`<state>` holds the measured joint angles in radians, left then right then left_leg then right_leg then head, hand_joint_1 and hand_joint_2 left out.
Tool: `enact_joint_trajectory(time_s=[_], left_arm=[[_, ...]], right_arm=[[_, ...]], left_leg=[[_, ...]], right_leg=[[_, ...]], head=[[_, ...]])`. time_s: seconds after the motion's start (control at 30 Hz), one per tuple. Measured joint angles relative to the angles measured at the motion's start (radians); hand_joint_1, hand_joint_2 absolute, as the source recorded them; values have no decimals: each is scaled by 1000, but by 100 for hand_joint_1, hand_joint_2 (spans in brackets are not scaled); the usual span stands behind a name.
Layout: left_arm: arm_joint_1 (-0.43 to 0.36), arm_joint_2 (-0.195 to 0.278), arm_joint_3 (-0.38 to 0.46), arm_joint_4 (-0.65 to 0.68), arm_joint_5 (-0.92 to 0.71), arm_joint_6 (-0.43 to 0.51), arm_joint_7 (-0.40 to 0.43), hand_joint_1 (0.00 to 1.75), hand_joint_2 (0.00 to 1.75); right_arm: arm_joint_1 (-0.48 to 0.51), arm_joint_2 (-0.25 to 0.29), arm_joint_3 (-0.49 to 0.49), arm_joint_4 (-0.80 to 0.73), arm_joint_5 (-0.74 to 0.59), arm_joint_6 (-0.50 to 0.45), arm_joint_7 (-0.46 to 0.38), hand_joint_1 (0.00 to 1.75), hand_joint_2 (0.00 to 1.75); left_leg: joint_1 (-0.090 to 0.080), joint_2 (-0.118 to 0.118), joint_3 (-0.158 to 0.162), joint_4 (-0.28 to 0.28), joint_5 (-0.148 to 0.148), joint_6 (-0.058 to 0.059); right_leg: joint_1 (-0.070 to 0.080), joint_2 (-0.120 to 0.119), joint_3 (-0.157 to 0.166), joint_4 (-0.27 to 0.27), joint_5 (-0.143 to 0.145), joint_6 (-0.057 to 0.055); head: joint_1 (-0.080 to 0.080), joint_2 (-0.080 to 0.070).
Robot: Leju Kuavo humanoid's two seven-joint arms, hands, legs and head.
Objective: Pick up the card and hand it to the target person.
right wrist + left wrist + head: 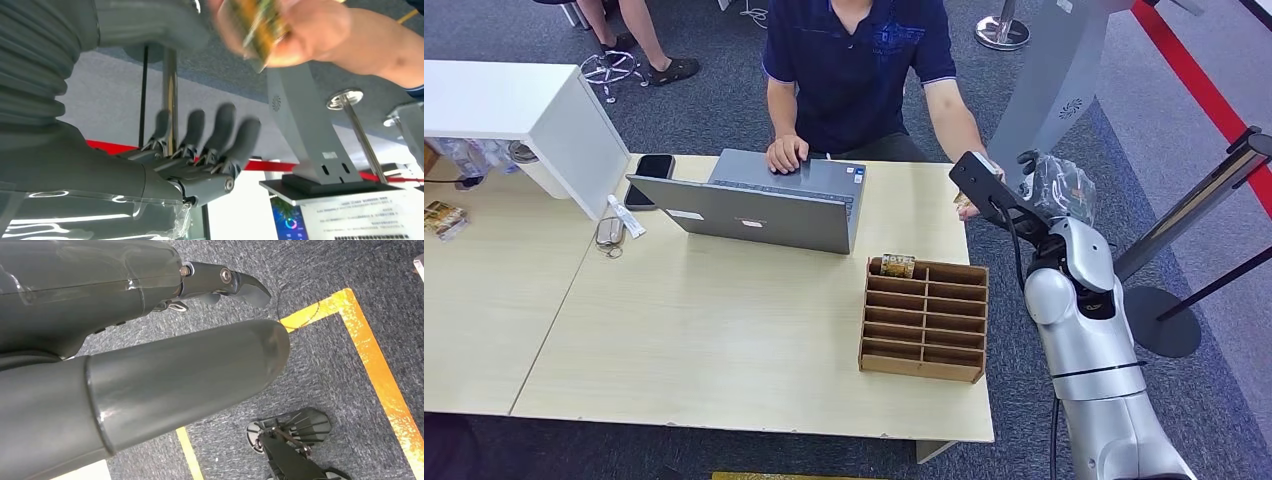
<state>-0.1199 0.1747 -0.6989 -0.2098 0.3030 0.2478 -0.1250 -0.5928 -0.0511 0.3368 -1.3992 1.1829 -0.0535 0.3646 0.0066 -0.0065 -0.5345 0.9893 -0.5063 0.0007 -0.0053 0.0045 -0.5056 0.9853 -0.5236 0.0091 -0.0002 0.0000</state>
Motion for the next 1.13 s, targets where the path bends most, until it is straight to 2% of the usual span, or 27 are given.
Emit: enact_joint_trajectory(time_s=[0.33, 0.63, 0.8, 0.87, 1.13], left_arm=[[0, 0, 0, 0, -5, 0, -1, 0, 0], [0, 0, 0, 0, -1, 1, 5, 0, 0], [0, 0, 3, 3, 1, 7, 11, 0, 0], [0, 0, 3, 4, 1, 7, 14, 0, 0], [1, 0, 17, 5, 10, 13, 17, 0, 0]], right_arm=[[7, 0, 0, 39, -32, 2, 2, 0, 175], [99, 18, -6, -4, -246, -125, -85, 0, 175], [219, 43, -19, -112, -522, -218, -188, 0, 175], [259, 44, -18, -148, -594, -238, -214, 0, 175], [381, 44, -12, -252, -671, -270, -250, 0, 175]], left_leg=[[0, 0, 0, 0, 0, 0], [0, 0, 0, 0, 0, 0], [0, 0, 0, 0, 0, 0], [0, 0, 0, 0, 0, 0], [0, 0, 0, 0, 0, 0]], right_leg=[[0, 0, 0, 0, 0, 0], [0, 0, 0, 0, 0, 0], [0, 0, 0, 0, 0, 0], [0, 0, 0, 0, 0, 0], [0, 0, 0, 0, 0, 0]], head=[[0, 0], [0, 0], [0, 0], [0, 0], [0, 0]])
